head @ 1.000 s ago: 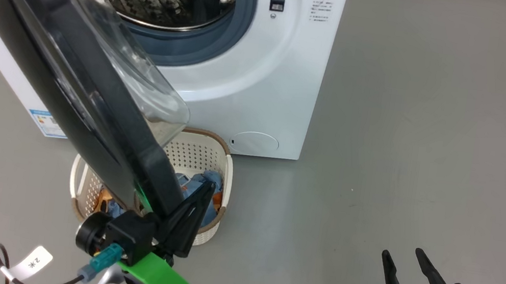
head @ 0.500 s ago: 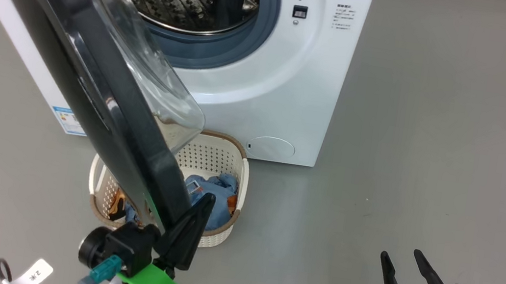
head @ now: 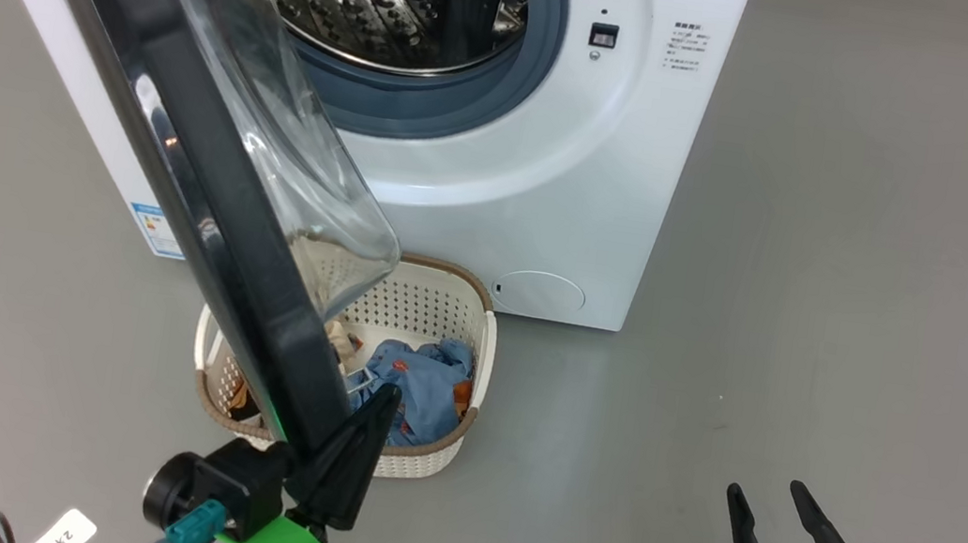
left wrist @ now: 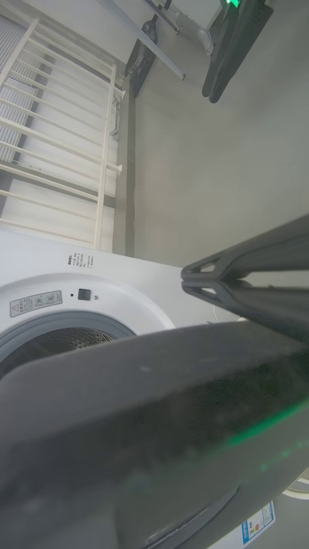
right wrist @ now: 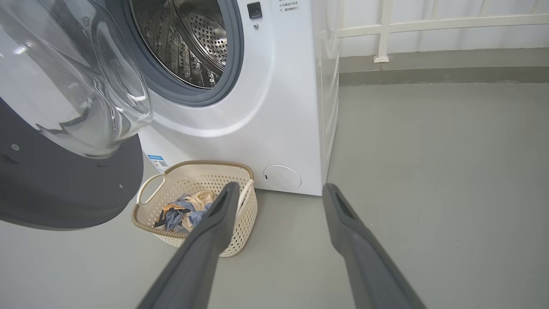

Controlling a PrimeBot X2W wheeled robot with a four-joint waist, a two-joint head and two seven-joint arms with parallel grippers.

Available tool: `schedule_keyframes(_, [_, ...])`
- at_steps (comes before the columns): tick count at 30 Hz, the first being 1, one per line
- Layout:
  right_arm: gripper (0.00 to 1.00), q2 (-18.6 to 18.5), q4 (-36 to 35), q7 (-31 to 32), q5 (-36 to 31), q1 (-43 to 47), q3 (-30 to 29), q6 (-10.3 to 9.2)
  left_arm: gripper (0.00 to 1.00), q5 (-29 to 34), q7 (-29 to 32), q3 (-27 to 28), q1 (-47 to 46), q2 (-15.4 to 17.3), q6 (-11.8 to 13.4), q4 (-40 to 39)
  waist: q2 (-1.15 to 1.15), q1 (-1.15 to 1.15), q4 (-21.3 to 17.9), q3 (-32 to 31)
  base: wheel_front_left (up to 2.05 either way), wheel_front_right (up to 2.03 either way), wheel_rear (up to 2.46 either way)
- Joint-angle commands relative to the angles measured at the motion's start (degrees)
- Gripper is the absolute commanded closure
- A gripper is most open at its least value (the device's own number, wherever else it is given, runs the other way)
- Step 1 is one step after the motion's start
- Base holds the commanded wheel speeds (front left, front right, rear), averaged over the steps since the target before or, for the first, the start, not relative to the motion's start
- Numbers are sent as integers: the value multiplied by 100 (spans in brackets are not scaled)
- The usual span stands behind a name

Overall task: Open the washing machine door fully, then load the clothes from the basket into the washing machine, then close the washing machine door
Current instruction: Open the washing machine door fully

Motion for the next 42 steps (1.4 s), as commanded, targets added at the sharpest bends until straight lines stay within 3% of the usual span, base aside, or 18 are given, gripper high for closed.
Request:
schedule_keyframes(1, [0, -38, -108, -69, 9, -40, 151, 36, 100, -104, -36, 472, -124, 207, 200, -39, 0, 0, 30, -18, 0, 0, 0])
schedule_keyframes(22, [0, -17, -93, -69, 25, 14, 117, 36, 100, 66, -36, 565, 281, 211, 354, -667, 0, 0, 482, 4, 0, 0, 0])
schedule_keyframes(42, [0, -12, -147, -69, -9, 64, 116, 36, 100, -151, 4, 822, 628, 343, 636, -640, 0, 0, 1183, -125, 0, 0, 0])
